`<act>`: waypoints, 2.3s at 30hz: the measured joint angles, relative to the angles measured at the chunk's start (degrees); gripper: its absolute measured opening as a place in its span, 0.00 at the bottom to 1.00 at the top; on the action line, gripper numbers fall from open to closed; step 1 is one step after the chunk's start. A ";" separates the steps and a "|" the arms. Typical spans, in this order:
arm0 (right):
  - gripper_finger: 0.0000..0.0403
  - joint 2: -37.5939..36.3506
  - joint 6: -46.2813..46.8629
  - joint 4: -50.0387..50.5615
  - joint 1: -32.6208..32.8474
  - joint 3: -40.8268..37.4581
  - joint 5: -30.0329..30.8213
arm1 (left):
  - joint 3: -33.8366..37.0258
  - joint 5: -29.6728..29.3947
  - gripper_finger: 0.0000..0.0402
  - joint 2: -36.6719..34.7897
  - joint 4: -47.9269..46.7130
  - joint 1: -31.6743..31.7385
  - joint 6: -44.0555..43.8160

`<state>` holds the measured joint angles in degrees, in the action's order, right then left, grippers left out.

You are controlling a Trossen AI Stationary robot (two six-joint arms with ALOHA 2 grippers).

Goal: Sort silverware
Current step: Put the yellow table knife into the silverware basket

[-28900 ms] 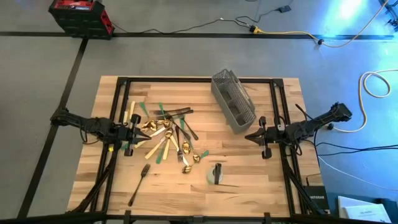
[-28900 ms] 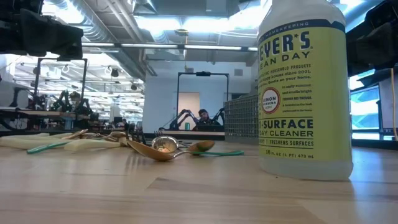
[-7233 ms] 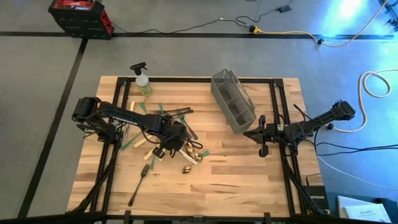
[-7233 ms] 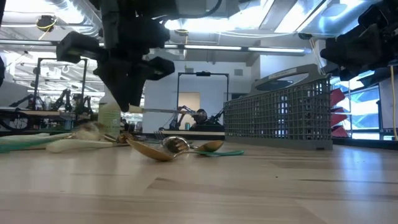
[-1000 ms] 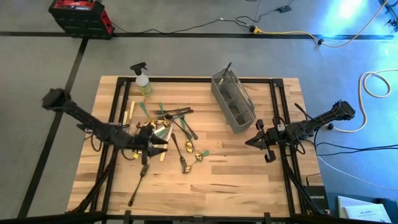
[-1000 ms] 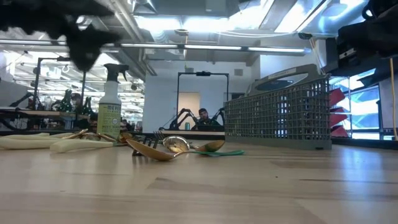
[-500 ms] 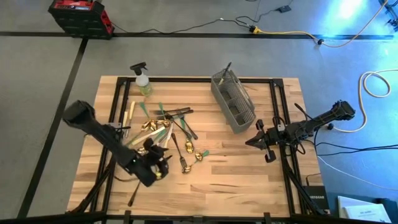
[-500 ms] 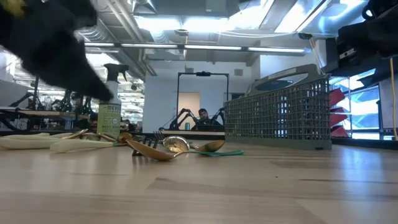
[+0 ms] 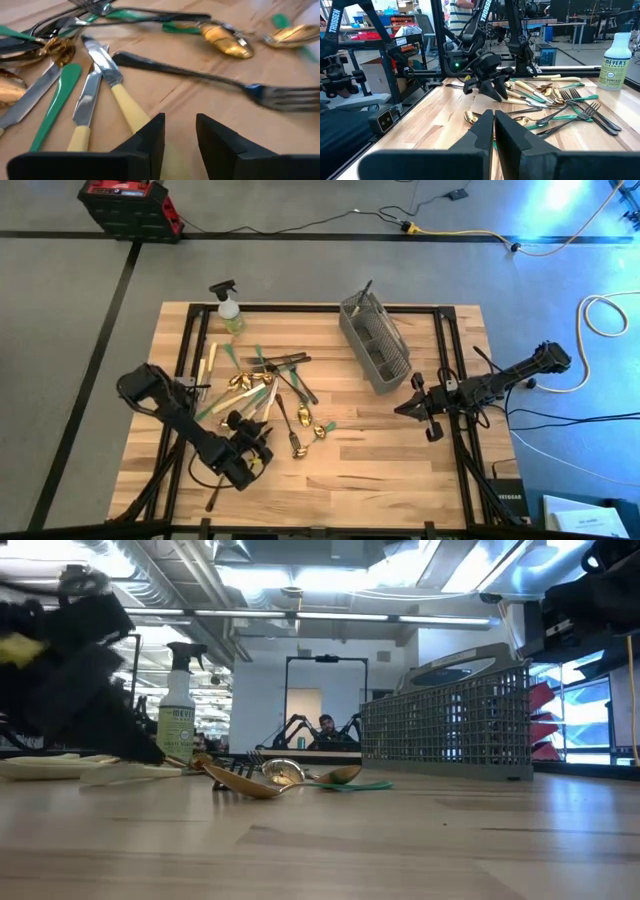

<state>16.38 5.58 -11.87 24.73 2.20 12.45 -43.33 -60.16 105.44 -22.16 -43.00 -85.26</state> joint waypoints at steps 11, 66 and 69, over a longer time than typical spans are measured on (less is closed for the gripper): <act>0.00 0.02 0.00 0.03 0.02 0.00 -0.01 | -0.24 -2.25 0.23 3.15 0.09 -0.79 -5.46; 0.00 0.00 0.13 0.01 0.02 0.00 -1.03 | -3.02 0.66 0.23 0.62 -9.30 -1.52 -5.70; 0.00 0.02 0.13 0.01 0.02 0.00 -1.07 | -3.02 -0.41 0.23 -0.53 -10.58 -1.95 -4.35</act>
<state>16.40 5.72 -11.86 24.75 2.20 11.38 -46.35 -60.57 104.91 -32.74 -44.95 -89.61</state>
